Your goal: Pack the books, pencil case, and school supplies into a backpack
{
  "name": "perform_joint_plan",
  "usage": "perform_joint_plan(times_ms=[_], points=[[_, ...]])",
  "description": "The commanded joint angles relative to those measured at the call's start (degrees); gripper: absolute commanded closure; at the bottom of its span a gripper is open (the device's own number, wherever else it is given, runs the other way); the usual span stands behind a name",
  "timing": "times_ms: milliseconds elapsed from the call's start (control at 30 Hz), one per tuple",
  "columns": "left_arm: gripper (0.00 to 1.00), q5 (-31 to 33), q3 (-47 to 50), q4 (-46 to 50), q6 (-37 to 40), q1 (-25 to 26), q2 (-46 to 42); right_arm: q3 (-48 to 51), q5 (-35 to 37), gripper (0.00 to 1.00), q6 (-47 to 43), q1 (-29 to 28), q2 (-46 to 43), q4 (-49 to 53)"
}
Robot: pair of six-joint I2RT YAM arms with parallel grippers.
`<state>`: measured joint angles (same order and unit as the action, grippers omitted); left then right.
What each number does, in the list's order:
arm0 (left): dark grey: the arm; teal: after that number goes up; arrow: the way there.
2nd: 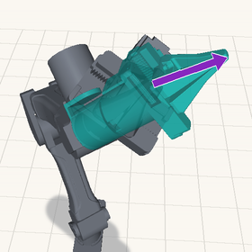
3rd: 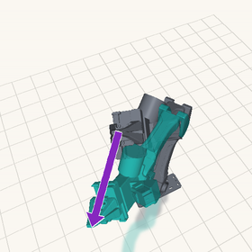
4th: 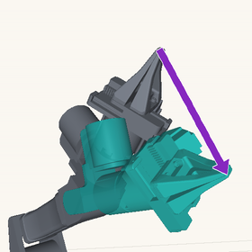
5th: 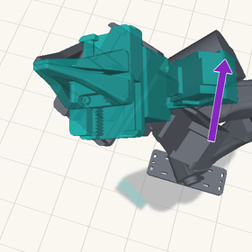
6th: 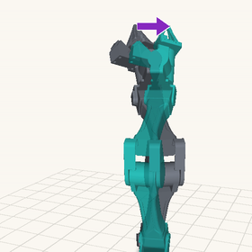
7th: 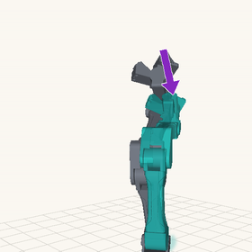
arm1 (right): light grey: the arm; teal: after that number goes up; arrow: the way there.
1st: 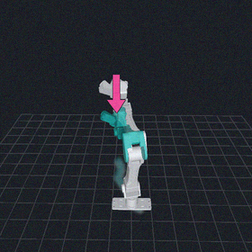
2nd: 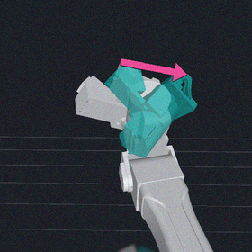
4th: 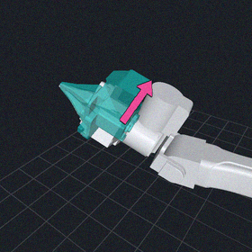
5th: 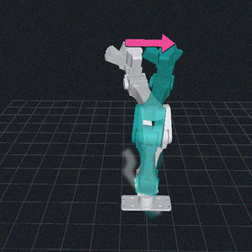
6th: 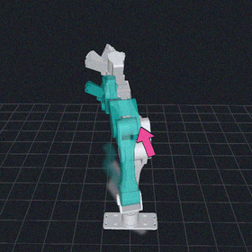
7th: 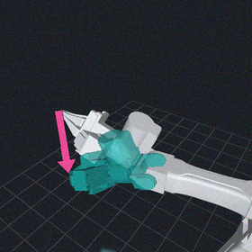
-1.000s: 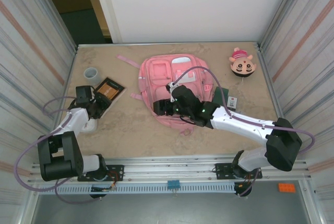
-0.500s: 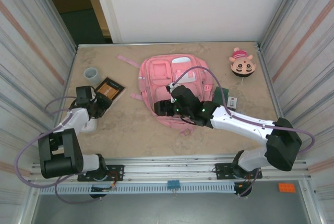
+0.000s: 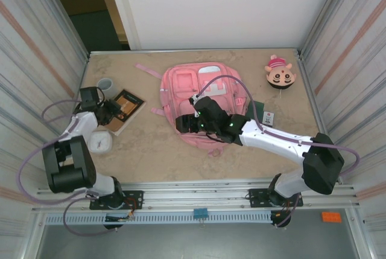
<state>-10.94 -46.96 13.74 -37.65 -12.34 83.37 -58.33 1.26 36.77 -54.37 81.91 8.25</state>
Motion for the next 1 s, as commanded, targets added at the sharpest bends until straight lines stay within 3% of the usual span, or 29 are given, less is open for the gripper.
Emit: perform_joint_plan(times_ms=[0,100,267,500,600,767,867,967], points=[[0.59,2.55,-1.14,2.24,1.42,-0.29,3.70,-1.62,-0.64,0.30,-1.62,0.31,0.53,-0.02],[0.61,-0.12,0.12,2.22,0.76,-0.31,6.60,-1.53,-0.79,0.30,-1.47,0.48,0.63,-0.21],[0.61,-3.07,7.54,-1.58,-3.11,1.85,4.13,-1.55,-1.32,0.30,-1.44,0.93,0.86,-0.08],[0.62,-1.96,16.33,-3.69,-14.11,15.97,-5.30,-1.96,-2.23,0.30,-1.18,1.62,2.26,-1.16],[0.61,-0.40,15.05,-0.58,-14.80,19.26,-9.92,-2.32,-2.88,0.30,-0.75,1.59,2.54,-1.98],[0.56,4.58,8.66,6.39,-7.15,15.67,-15.19,-3.35,-3.85,0.30,-0.72,1.33,3.38,-2.70],[0.57,1.45,5.98,6.18,-3.09,9.93,-13.07,-5.12,-4.86,0.30,-0.98,1.10,5.33,-2.81],[0.63,-1.20,3.56,4.73,-0.49,7.67,-8.36,-7.25,-5.65,0.31,-1.27,0.85,7.51,-2.37]])
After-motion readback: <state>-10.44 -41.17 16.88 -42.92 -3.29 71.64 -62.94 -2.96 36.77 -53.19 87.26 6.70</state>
